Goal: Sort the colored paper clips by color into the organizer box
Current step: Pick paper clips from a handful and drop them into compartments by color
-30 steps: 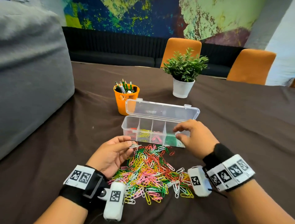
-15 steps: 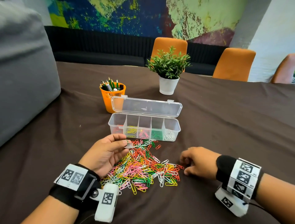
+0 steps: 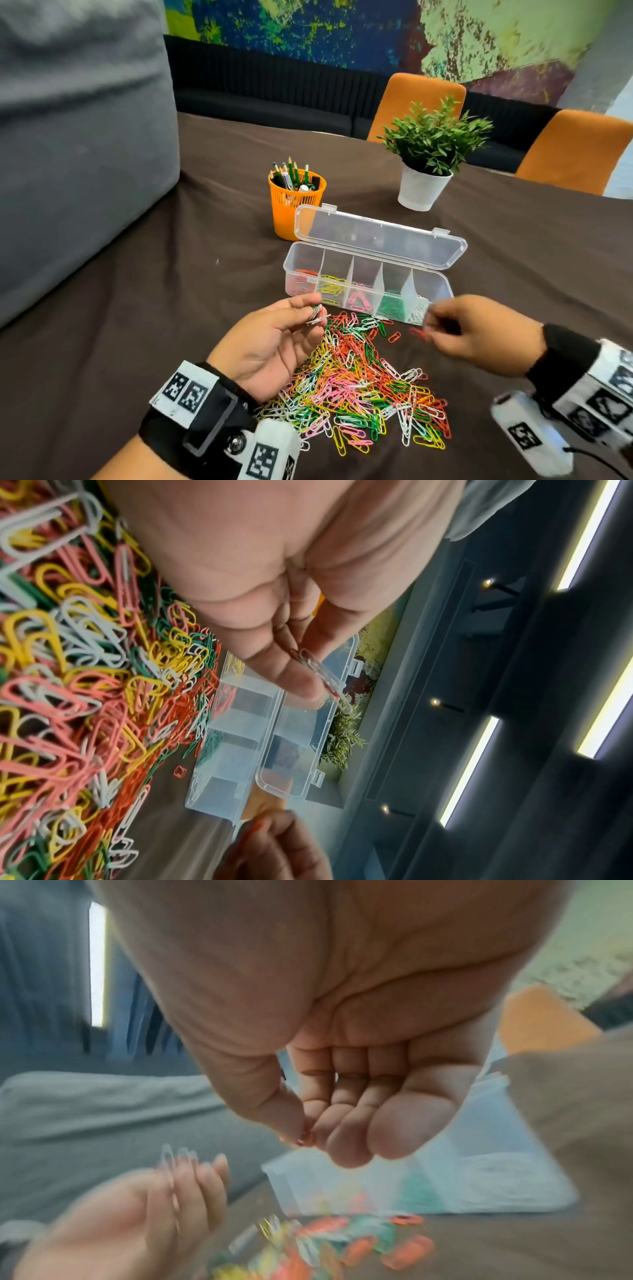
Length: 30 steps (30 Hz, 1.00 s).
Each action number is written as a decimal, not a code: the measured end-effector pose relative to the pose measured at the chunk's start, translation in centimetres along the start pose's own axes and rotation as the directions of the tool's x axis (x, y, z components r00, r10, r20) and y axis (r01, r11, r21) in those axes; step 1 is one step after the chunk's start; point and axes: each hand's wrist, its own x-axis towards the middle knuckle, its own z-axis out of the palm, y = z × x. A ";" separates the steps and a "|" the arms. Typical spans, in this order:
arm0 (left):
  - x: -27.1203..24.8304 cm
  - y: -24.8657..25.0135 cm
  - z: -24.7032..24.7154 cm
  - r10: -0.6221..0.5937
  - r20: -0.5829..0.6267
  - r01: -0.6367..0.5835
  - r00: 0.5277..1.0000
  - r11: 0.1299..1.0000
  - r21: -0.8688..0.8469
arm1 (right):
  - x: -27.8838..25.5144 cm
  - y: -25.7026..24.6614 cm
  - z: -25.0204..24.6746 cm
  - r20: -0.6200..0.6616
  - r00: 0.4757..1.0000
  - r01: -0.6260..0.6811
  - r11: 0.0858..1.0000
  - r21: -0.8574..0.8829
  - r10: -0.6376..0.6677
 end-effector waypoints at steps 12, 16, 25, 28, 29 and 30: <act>0.1 1.3 -0.6 0.079 -0.067 -0.085 0.995 0.992 -0.088 | 12.0 -6.0 -2.1 -0.062 0.996 0.082 0.961 0.263 -0.068; 0.1 1.3 -0.7 0.138 -0.094 -0.146 0.986 0.985 -0.089 | 14.7 -8.7 -1.7 -0.113 0.987 0.110 0.994 -0.019 -0.112; 0.2 0.8 -0.5 0.425 -0.169 -0.394 0.889 0.899 0.189 | 8.4 -11.5 2.6 -0.051 0.989 0.146 0.819 0.555 -0.142; -0.1 0.4 -0.1 0.430 -0.115 -0.404 0.895 0.893 0.199 | 7.4 -10.9 3.8 -0.133 0.990 0.132 0.682 0.720 -0.050; -0.2 0.3 0.1 0.421 -0.098 -0.396 0.902 0.896 0.203 | 7.1 -10.5 3.9 -0.132 0.991 0.107 0.611 0.784 -0.004; -0.3 0.3 0.1 0.412 -0.087 -0.388 0.907 0.899 0.205 | 6.9 -10.2 4.1 -0.113 0.993 0.077 0.535 0.841 0.034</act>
